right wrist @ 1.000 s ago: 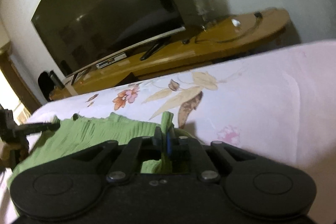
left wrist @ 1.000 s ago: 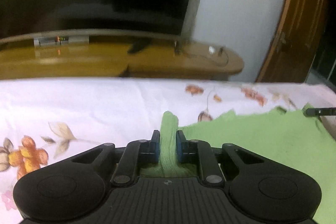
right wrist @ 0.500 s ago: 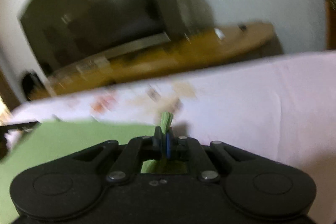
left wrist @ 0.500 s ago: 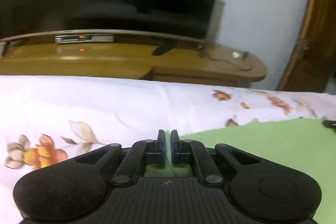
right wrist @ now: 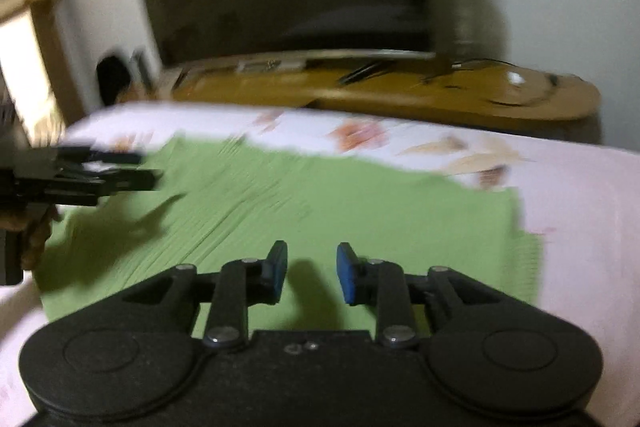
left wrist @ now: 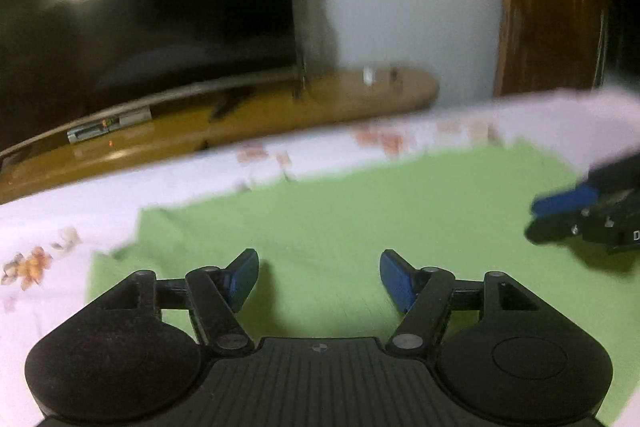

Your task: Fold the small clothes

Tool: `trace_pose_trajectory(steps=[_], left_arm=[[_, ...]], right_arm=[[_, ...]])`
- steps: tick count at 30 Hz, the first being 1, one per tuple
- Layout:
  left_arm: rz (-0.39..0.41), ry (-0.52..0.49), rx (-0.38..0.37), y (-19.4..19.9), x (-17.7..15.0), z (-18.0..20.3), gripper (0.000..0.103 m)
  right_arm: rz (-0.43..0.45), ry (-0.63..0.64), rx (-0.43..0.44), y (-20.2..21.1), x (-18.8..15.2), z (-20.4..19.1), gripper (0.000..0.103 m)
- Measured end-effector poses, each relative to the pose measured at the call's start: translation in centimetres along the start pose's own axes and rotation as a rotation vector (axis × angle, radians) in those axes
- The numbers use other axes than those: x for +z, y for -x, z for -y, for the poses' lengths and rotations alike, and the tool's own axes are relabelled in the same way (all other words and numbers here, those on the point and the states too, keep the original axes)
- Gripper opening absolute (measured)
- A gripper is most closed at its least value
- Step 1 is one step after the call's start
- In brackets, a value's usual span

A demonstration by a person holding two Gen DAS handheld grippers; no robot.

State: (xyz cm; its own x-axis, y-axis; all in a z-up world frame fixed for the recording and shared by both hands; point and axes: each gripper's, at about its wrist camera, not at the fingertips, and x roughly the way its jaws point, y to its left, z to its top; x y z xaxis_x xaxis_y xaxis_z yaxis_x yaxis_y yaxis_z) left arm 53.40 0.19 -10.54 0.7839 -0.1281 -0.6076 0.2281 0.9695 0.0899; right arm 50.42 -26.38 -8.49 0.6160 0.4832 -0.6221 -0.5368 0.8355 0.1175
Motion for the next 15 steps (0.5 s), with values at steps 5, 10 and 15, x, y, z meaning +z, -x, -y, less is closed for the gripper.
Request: trace_pose_trajectory(steps=[5,10,15], left_arm=[[-0.021,0.041,0.043,1.0,0.5,-1.5,0.078],[-0.001,0.042,0.048,4.1,0.3,-1.0,0.078],[0.024,0.034,0.028,6.2,0.4,1.0,0.078]], right_arm=[[-0.036,-0.025,-0.109,-0.4,0.0,0.4,0.030],[0.004,-0.041,-0.105,3.0,-0.4,-0.5,0.034],[0.011,-0.020,-0.066,3.8,-1.0,-3.7,0.034]])
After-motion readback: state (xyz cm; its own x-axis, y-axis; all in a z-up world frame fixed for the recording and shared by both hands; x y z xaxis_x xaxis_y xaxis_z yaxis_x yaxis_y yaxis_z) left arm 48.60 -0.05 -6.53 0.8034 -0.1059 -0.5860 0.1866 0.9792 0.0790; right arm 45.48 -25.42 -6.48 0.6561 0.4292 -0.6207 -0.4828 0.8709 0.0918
